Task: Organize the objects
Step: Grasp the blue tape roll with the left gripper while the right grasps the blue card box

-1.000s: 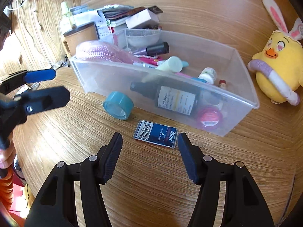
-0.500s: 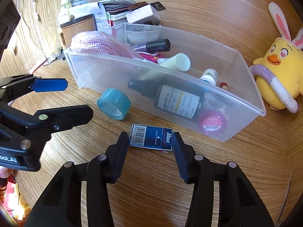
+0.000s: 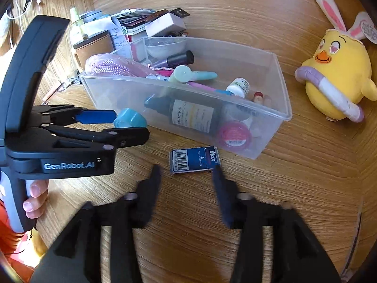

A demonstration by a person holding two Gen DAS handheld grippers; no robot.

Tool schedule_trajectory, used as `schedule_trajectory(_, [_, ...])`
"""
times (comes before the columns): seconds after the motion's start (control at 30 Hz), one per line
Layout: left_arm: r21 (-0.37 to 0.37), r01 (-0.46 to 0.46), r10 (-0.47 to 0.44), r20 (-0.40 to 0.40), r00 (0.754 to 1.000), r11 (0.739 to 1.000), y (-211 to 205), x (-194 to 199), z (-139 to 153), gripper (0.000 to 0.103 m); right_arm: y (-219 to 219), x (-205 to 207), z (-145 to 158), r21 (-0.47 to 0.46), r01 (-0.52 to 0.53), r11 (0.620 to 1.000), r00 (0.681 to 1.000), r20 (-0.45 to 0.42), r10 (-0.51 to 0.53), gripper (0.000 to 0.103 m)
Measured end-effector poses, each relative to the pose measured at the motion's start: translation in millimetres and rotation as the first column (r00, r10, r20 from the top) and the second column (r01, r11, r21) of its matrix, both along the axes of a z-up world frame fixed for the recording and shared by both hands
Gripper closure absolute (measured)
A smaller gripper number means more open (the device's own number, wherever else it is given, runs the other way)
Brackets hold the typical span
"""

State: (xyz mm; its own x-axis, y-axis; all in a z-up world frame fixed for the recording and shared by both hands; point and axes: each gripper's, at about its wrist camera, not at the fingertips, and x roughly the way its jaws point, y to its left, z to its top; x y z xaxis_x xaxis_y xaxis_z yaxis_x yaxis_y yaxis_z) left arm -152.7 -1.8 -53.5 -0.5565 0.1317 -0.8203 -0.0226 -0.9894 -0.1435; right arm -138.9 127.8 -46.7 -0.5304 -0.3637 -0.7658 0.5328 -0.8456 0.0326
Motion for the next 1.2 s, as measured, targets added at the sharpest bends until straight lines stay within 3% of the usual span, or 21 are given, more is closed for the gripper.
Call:
schedule_trajectory(0.13, [0.0,0.0,0.0,-0.003,1.0,1.0,0,1,-1,0.062,-4,-6,-2,0.018,-0.017,1.0,1.0,0.009,0.017,0.037])
schedule_trajectory(0.33, [0.016,0.005,-0.004,-0.012,1.0,1.0,-4,8,1,0.062,-9,-18,-12,0.054,0.002,0.999,0.999,0.033,-0.003,0.037])
schedule_trajectory(0.43, [0.011,0.011,-0.011,-0.022,1.0,1.0,-5,15,2,0.062,-11,-19,-13,0.063,-0.005,0.998,1.0,0.023,0.003,0.057])
schedule_trajectory(0.6, [0.003,0.02,-0.02,-0.057,0.998,1.0,-6,28,10,0.062,-11,-13,-9,0.048,-0.018,0.999,1.0,0.009,0.018,0.059])
schedule_trajectory(0.83, [0.012,0.035,-0.033,-0.132,0.991,0.999,-9,46,37,0.062,-4,2,18,-0.014,-0.02,1.0,0.999,-0.05,0.02,0.059])
schedule_trajectory(1.2, [-0.006,0.023,-0.024,-0.276,0.961,1.0,-14,50,93,0.062,5,17,79,-0.082,-0.017,0.997,0.971,-0.237,-0.003,0.059])
